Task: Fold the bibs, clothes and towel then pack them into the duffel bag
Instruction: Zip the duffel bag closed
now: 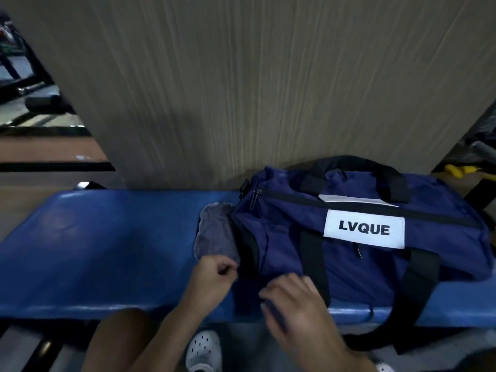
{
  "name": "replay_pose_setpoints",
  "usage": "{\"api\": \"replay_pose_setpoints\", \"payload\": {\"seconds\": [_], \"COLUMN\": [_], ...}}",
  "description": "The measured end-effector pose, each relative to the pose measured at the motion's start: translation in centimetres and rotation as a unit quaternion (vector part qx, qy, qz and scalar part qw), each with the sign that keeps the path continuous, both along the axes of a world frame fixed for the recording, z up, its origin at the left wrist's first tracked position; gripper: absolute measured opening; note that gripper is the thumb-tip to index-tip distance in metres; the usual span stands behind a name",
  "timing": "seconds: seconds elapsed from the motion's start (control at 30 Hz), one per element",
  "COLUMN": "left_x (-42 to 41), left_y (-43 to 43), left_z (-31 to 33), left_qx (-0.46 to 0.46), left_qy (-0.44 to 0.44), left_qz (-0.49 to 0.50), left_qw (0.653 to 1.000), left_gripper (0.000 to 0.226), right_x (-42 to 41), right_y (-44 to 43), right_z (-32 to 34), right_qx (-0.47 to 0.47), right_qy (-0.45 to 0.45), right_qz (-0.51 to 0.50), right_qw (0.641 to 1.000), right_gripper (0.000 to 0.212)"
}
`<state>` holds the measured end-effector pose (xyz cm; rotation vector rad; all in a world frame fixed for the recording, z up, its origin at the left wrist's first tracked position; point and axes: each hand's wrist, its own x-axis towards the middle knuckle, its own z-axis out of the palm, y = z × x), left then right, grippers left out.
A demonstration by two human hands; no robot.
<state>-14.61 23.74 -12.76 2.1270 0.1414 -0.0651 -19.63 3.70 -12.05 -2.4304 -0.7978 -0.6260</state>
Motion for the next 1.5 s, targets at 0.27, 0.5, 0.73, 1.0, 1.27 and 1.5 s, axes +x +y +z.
{"api": "replay_pose_setpoints", "payload": {"seconds": [0.27,0.5,0.73,1.0,1.27,1.5], "left_x": [-1.1,-0.5,0.4,0.8,0.2,0.5], "left_y": [-1.7,-3.6,-3.5,-2.5,-1.8,-0.9], "left_z": [-3.1,-2.6,-3.6,-3.7,-3.6,-4.3], "left_qx": [0.114,0.206,0.251,0.244,0.2,0.098], "left_qy": [-0.071,-0.064,-0.092,-0.111,-0.146,-0.183], "left_qz": [-0.084,-0.039,-0.022,-0.038,-0.045,-0.092], "left_qw": [0.987,0.976,0.963,0.963,0.968,0.974], "left_gripper": [0.011,0.044,0.032,0.02,0.016,0.035], "right_x": [0.9,3.0,3.0,2.9,3.1,3.1], "right_y": [1.8,1.4,1.0,0.8,1.3,1.6], "right_z": [-3.3,-3.3,-3.2,-3.5,-4.2,-4.5], "right_qx": [-0.182,-0.094,-0.065,-0.057,-0.039,-0.042], "right_qy": [0.063,0.099,0.118,0.125,0.097,0.086], "right_qz": [-0.172,-0.193,-0.168,-0.153,-0.162,-0.176], "right_qw": [0.966,0.972,0.977,0.979,0.981,0.98], "right_gripper": [0.076,0.058,0.064,0.08,0.058,0.055]}}
